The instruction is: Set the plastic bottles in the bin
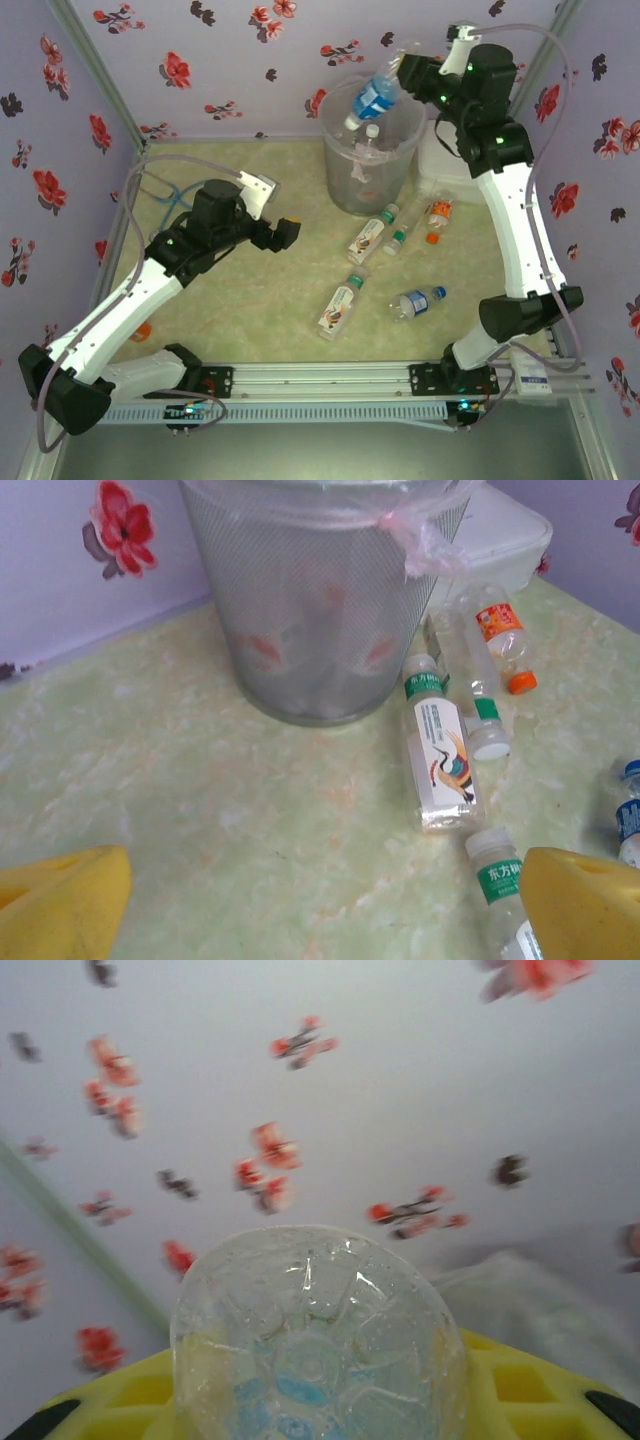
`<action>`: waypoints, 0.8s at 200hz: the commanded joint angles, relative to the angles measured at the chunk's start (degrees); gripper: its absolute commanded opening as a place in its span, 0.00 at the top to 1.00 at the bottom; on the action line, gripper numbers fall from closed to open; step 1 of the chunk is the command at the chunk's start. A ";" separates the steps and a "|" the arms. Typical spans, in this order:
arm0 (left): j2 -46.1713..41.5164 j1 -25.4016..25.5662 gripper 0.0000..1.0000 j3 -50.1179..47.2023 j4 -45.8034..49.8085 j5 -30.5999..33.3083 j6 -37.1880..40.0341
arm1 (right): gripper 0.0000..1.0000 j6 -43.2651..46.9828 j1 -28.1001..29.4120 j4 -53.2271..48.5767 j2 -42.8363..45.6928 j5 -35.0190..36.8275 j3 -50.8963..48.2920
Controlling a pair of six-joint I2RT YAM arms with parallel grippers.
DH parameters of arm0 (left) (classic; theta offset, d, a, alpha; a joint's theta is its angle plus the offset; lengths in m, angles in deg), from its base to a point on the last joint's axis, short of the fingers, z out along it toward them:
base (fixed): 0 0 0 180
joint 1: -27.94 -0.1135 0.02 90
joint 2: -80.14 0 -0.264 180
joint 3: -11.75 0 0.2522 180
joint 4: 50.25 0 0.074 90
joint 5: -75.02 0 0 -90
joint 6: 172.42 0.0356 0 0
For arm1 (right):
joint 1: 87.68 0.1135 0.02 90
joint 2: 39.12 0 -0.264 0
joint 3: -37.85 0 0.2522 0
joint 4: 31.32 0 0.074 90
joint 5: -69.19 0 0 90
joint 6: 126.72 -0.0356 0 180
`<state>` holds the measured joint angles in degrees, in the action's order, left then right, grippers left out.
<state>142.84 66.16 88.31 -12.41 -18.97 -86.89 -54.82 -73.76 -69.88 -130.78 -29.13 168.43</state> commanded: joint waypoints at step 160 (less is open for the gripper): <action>0.51 2.83 0.00 -0.36 1.45 -0.06 -7.13 | 1.00 7.12 3.57 -15.30 -38.18 4.37 17.26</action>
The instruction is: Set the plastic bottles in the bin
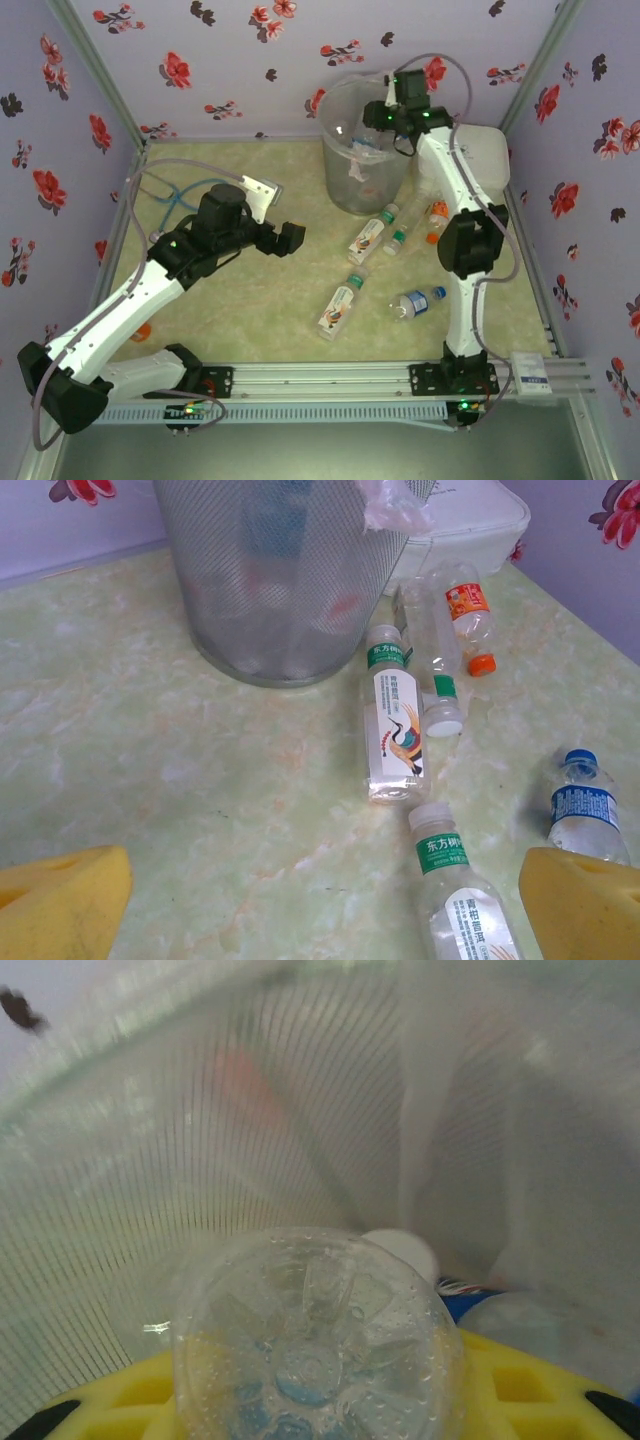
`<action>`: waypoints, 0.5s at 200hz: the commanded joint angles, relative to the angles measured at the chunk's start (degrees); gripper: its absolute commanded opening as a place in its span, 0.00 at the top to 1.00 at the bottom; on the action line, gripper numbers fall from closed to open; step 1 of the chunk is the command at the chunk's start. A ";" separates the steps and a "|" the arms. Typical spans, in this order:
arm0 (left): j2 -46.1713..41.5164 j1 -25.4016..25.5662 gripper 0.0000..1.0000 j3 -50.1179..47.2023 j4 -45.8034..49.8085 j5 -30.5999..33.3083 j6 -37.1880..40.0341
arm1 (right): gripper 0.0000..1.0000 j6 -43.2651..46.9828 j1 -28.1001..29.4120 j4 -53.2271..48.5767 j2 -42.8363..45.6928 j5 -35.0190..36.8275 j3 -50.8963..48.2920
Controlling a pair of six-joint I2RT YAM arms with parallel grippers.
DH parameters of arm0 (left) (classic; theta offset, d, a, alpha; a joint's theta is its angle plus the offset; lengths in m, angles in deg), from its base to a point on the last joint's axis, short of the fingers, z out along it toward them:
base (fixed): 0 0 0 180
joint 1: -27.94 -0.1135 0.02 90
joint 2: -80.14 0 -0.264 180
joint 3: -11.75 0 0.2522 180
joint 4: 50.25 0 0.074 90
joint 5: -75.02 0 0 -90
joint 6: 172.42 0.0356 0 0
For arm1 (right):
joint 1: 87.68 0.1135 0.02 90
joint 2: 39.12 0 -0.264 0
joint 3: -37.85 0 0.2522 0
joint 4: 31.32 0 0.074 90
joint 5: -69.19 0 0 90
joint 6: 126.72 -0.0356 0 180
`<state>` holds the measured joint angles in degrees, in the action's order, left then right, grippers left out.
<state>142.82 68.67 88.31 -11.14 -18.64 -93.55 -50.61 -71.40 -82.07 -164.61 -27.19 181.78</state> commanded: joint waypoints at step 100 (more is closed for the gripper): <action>5.32 0.45 0.00 -0.24 3.43 -3.91 2.22 | 0.32 1.49 1.08 -9.47 -3.42 -1.19 12.94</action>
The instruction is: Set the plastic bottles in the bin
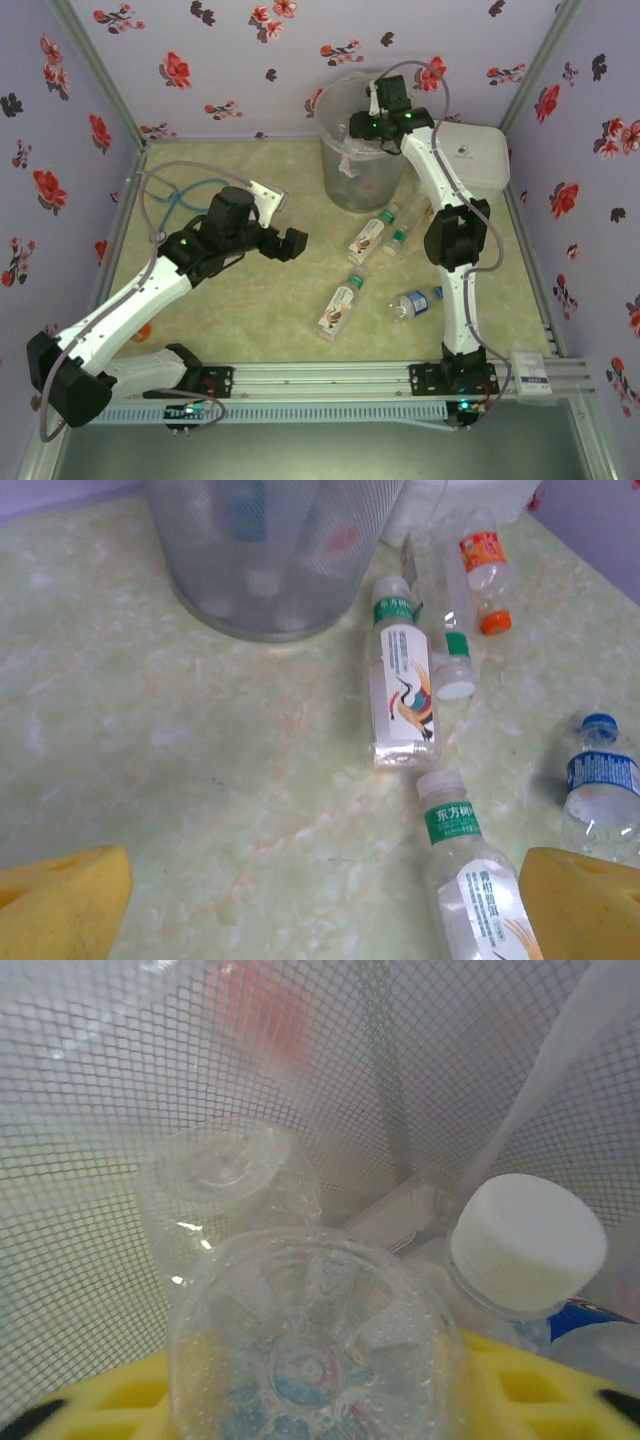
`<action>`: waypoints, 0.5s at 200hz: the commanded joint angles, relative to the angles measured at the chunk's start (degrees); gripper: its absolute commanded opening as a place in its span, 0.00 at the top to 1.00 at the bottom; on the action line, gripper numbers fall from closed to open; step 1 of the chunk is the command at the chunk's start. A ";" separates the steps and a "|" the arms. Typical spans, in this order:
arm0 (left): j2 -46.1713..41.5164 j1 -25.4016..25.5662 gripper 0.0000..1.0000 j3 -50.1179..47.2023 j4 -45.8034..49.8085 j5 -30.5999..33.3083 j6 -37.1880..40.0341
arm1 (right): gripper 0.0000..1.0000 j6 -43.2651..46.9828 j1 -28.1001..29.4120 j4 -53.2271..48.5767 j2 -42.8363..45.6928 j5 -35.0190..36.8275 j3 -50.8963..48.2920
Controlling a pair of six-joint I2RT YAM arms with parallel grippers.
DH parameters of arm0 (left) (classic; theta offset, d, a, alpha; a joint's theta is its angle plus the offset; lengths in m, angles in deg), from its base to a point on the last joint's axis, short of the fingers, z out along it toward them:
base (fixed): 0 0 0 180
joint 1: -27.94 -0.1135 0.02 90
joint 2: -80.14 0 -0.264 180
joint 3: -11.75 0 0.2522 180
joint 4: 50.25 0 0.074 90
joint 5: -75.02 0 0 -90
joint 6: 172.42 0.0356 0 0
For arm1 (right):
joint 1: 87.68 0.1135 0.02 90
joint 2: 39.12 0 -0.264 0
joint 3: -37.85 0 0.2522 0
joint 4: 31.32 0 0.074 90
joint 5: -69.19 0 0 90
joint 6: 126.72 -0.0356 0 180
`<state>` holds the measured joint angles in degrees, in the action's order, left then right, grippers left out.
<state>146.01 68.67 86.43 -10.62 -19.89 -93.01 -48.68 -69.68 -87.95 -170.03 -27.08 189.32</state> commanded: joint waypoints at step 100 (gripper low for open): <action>12.77 11.29 0.00 8.86 14.15 -3.57 5.17 | 0.00 -4.92 -5.48 -4.60 23.64 -3.84 -7.99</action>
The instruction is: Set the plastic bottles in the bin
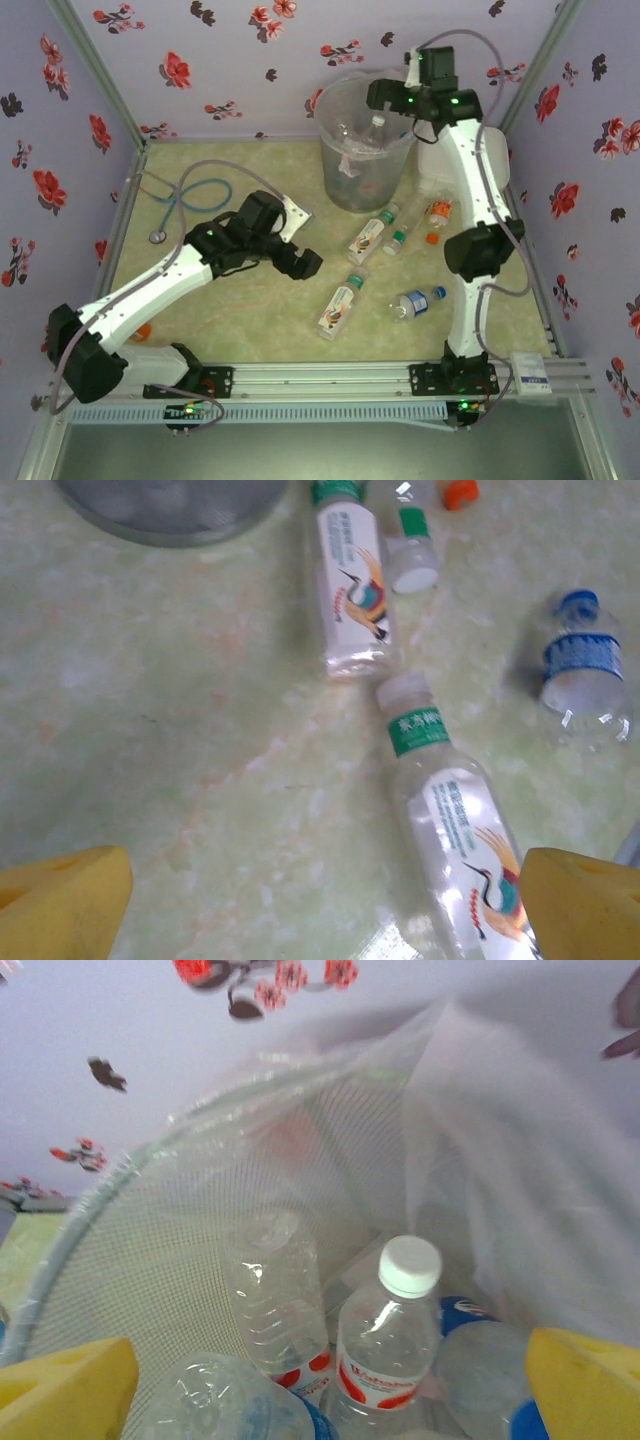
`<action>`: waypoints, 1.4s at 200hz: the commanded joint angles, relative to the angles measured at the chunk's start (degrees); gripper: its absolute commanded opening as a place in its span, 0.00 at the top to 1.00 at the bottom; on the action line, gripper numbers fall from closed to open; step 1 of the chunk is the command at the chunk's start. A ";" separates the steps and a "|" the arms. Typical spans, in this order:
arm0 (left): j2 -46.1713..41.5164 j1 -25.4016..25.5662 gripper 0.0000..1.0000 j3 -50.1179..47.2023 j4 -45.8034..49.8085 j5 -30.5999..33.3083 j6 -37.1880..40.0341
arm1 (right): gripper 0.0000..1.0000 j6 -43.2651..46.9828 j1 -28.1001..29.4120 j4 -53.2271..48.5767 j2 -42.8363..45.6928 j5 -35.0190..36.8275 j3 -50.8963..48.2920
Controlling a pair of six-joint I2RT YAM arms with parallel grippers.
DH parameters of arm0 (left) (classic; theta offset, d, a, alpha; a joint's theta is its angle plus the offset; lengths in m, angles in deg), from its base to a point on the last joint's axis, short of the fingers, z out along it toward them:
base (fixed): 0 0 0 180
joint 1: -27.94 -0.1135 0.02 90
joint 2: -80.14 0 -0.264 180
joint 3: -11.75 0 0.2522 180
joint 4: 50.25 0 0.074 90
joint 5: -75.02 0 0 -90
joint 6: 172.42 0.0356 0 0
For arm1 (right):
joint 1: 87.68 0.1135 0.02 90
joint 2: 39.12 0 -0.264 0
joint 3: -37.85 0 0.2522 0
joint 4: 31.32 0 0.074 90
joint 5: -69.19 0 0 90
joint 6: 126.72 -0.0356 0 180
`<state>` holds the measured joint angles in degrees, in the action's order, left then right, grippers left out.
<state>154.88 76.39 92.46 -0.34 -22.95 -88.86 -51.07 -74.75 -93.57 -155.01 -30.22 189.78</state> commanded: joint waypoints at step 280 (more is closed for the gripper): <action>15.53 14.74 0.47 -0.24 7.47 10.58 -6.71 | 0.01 -13.34 -7.17 16.07 59.71 -11.28 -76.53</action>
<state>178.86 94.77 95.04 8.29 -15.60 -97.10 -59.61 -81.59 -82.60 -98.16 -34.68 115.55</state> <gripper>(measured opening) 0.557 0.994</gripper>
